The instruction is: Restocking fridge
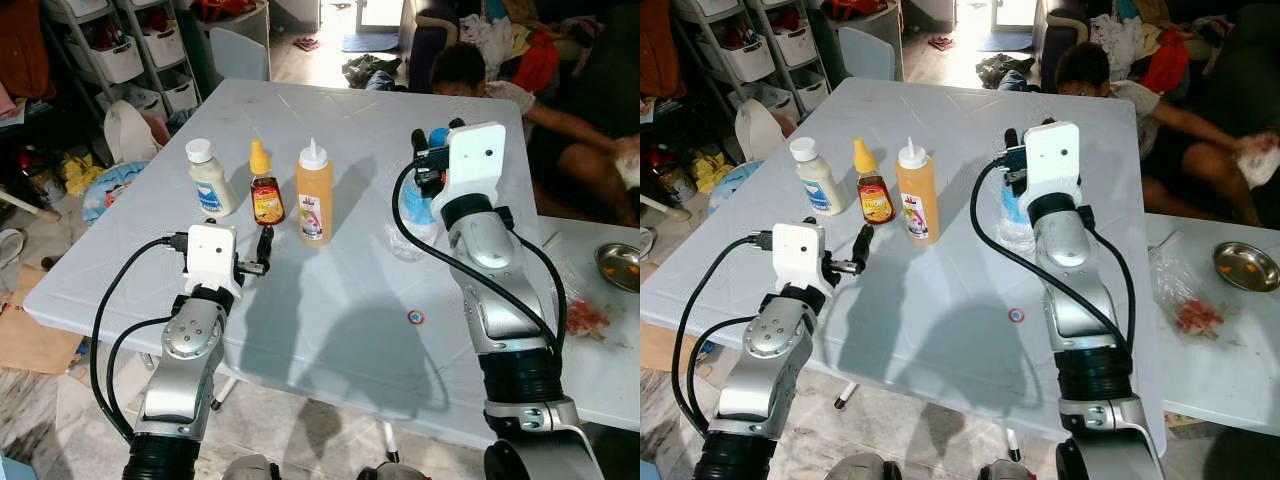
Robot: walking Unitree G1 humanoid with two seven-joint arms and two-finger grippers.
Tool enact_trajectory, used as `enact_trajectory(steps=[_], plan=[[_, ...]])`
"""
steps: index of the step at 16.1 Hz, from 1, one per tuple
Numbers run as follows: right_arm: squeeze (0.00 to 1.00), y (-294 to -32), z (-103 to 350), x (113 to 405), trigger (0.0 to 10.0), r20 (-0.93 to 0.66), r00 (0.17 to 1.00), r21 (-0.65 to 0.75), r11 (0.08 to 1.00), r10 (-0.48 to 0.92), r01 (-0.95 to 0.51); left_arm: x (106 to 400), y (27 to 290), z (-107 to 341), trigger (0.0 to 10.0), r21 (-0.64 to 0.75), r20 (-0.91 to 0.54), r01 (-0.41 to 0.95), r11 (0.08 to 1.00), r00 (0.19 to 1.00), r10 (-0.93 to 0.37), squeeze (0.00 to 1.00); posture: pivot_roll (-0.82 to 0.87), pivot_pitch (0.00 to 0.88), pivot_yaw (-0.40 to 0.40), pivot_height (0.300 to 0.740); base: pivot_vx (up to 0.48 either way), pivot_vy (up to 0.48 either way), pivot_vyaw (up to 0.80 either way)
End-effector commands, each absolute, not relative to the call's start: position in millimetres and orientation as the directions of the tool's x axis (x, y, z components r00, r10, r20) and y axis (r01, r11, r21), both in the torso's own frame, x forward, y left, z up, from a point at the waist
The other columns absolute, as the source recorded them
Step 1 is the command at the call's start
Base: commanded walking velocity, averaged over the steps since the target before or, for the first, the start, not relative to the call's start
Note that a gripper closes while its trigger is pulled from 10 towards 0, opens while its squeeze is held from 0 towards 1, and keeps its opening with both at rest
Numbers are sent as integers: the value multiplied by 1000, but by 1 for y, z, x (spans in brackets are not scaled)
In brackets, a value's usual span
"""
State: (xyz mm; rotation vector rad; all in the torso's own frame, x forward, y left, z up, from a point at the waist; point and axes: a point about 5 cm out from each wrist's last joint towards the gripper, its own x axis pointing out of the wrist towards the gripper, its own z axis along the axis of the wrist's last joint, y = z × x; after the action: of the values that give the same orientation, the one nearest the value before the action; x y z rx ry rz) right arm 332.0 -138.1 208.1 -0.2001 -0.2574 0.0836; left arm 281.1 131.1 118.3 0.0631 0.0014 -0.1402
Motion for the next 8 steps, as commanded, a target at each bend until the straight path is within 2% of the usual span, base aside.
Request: enact_trajectory(steps=[1,8], plan=[[0,-136,215,332,0,265,958,-188,980,113,-63,283,132,119,10000,74,-6,134,988,991,-134,0,-1,0,30,740,0,0,0],[0,-140,214,333,0,221,972,-87,994,85,-67,286,131,118,10000,90,-13,138,986,990,-137,0,1,0,32,740,0,0,0]])
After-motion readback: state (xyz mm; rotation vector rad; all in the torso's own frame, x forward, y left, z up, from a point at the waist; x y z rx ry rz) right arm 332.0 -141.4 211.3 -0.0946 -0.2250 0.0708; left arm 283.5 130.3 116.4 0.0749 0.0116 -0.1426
